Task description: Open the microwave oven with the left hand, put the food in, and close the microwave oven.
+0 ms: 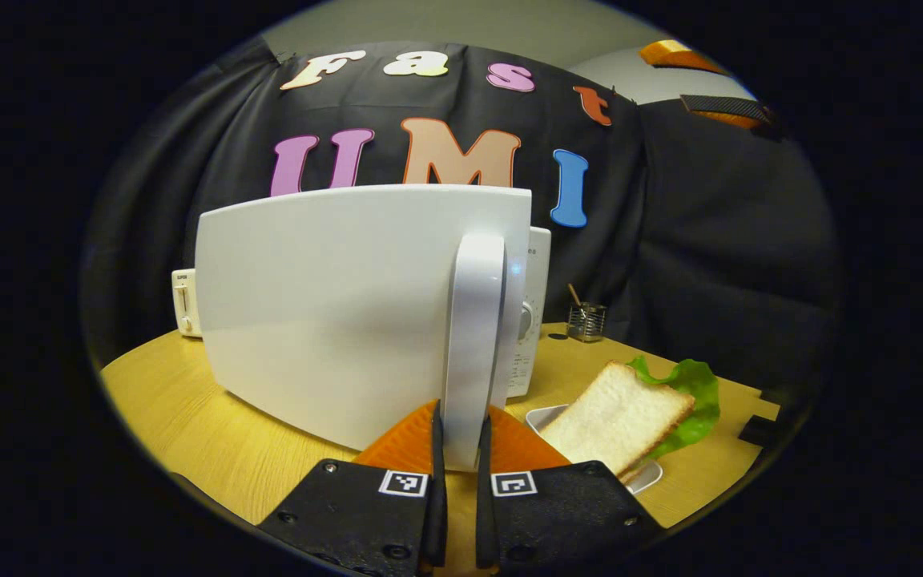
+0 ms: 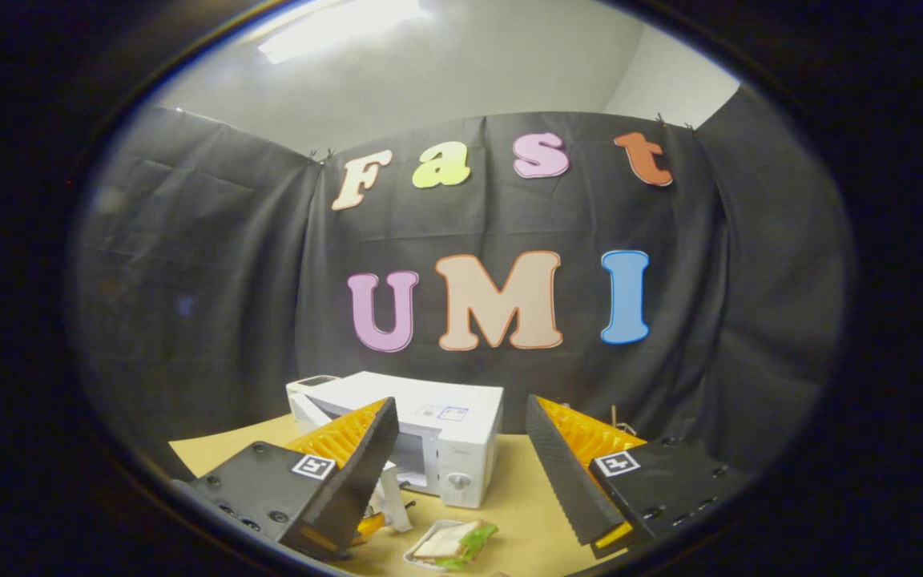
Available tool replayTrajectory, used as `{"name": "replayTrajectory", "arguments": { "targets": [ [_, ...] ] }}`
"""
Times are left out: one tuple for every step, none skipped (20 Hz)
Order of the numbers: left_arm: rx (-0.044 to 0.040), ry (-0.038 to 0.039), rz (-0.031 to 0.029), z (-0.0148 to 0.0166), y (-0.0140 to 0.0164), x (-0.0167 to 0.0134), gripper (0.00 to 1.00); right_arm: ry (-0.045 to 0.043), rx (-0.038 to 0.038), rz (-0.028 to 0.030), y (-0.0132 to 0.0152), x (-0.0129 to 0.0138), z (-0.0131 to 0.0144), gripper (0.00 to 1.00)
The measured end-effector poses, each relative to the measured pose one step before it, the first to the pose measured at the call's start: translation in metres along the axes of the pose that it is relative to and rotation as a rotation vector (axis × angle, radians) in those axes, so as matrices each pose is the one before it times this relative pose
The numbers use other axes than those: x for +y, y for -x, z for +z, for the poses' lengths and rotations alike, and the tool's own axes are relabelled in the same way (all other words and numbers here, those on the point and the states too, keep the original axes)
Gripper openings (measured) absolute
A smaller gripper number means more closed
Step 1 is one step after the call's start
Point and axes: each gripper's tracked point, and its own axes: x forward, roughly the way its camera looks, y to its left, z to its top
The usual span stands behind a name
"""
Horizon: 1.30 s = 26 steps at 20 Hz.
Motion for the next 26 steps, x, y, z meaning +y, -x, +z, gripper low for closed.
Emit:
{"name": "replayTrajectory", "arguments": {
  "targets": [
    [0.00268, -0.00617, 0.00085, -0.00086, 0.00973, 0.00327, 0.17, -0.00184, 0.00623, 0.00061, -0.00069, -0.00059, -0.00413, 0.97],
    [0.00352, -0.00128, 0.00268, -0.00146, 0.00956, 0.00410, 0.18, -0.00150, 0.00819, 0.00178, -0.00038, 0.00010, -0.00455, 0.97],
    [0.00217, 0.00529, 0.00459, -0.00044, 0.00917, 0.00431, 0.20, -0.00235, 0.00897, 0.00350, 0.00007, 0.00108, -0.00584, 0.97],
    [-0.00215, 0.00440, 0.00469, -0.00080, 0.00845, 0.00431, 0.22, -0.00366, 0.00883, 0.00337, -0.00187, 0.00073, -0.00431, 0.97],
    [-0.00069, 0.00596, 0.02567, -0.00088, 0.00889, 0.00861, 0.24, -0.00519, 0.00779, 0.00227, 0.00034, -0.00022, -0.00543, 0.97],
    [0.00982, 0.00438, 0.02110, -0.00371, 0.00924, 0.00891, 0.27, -0.00340, 0.00794, 0.00226, -0.00216, 0.00057, -0.00361, 0.97],
    [0.00301, 0.00508, 0.02951, -0.00166, 0.00888, 0.01117, 0.35, 0.00000, 0.00874, 0.00306, -0.00153, 0.00106, -0.00429, 0.97],
    [0.00442, 0.00196, 0.02207, -0.00209, 0.00897, 0.01028, 0.41, 0.00061, 0.00491, 0.00173, -0.00246, 0.00074, -0.00213, 0.97],
    [0.00310, 0.00245, 0.02282, -0.00165, 0.00751, 0.00974, 0.57, 0.00006, 0.00301, 0.00242, -0.00146, 0.00130, -0.00286, 0.97],
    [0.00086, 0.00720, 0.02599, -0.00141, 0.00797, 0.01147, 0.64, -0.00059, 0.00196, 0.00465, -0.00074, 0.00233, -0.00151, 0.97],
    [0.00639, 0.00450, 0.01949, -0.00123, 0.00654, 0.00958, 0.77, -0.00265, 0.00210, 0.00463, -0.00089, 0.00202, -0.00162, 0.97],
    [-0.00291, 0.00649, 0.02355, 0.00118, 0.00714, 0.01061, 0.81, -0.00315, 0.00185, 0.00655, -0.00202, 0.00229, -0.00206, 0.97],
    [0.00531, 0.00707, 0.02420, 0.00008, 0.00772, 0.01156, 0.90, -0.00172, 0.00227, 0.00504, -0.00146, 0.00218, -0.00249, 0.97],
    [0.00143, 0.00927, 0.01590, 0.00020, 0.00510, 0.00887, 0.94, -0.00106, 0.00334, 0.00522, -0.00313, 0.00220, -0.00140, 0.97],
    [0.00203, 0.00588, 0.01524, 0.00031, 0.00656, 0.00889, 0.97, 0.00106, 0.00496, 0.00326, -0.00150, 0.00213, -0.00338, 0.97],
    [-0.00068, 0.00192, 0.01620, 0.00159, 0.00659, 0.01063, 0.98, 0.00169, 0.00542, 0.00215, -0.00244, 0.00148, -0.00181, 0.97],
    [-0.00251, 0.00128, 0.01900, 0.00367, 0.00652, 0.00978, 0.98, -0.00004, 0.00454, 0.00274, -0.00232, 0.00123, -0.00382, 0.97],
    [-0.00716, 0.00409, 0.01988, 0.00458, 0.00533, 0.01110, 0.98, -0.00280, 0.00444, 0.00465, -0.00261, 0.00193, -0.00208, 0.97],
    [-0.00720, 0.00516, 0.02036, 0.00474, 0.00541, 0.01079, 0.98, -0.00424, 0.00441, 0.00612, -0.00154, 0.00233, -0.00168, 0.97],
    [-0.00297, 0.00315, 0.02203, 0.00246, 0.00437, 0.01211, 0.98, -0.00422, 0.00388, 0.00674, -0.00274, 0.00122, -0.00232, 0.97],
    [-0.00446, -0.00142, 0.02788, 0.00359, 0.00522, 0.01243, 0.98, -0.00265, 0.00231, 0.00612, -0.00095, 0.00192, -0.00293, 0.97],
    [0.00217, -0.00178, 0.03332, 0.00131, 0.00497, 0.01322, 0.98, -0.00256, 0.00082, 0.00423, -0.00137, 0.00148, -0.00094, 0.97],
    [-0.00201, -0.00343, 0.03360, 0.00249, 0.00556, 0.01296, 0.98, -0.00308, -0.00012, 0.00494, -0.00165, 0.00204, -0.00127, 0.97],
    [-0.00452, -0.00464, 0.03040, 0.00186, 0.00581, 0.01326, 0.98, -0.00350, 0.00238, 0.00546, -0.00235, 0.00208, -0.00180, 0.97],
    [-0.00598, -0.00210, 0.03006, 0.00382, 0.00588, 0.01326, 0.98, -0.00399, 0.00271, 0.00486, -0.00164, 0.00182, -0.00255, 0.97],
    [-0.00482, 0.00104, 0.02676, 0.00261, 0.00465, 0.01222, 0.98, -0.00273, 0.00424, 0.00393, -0.00171, 0.00104, -0.00216, 0.97]
  ]
}}
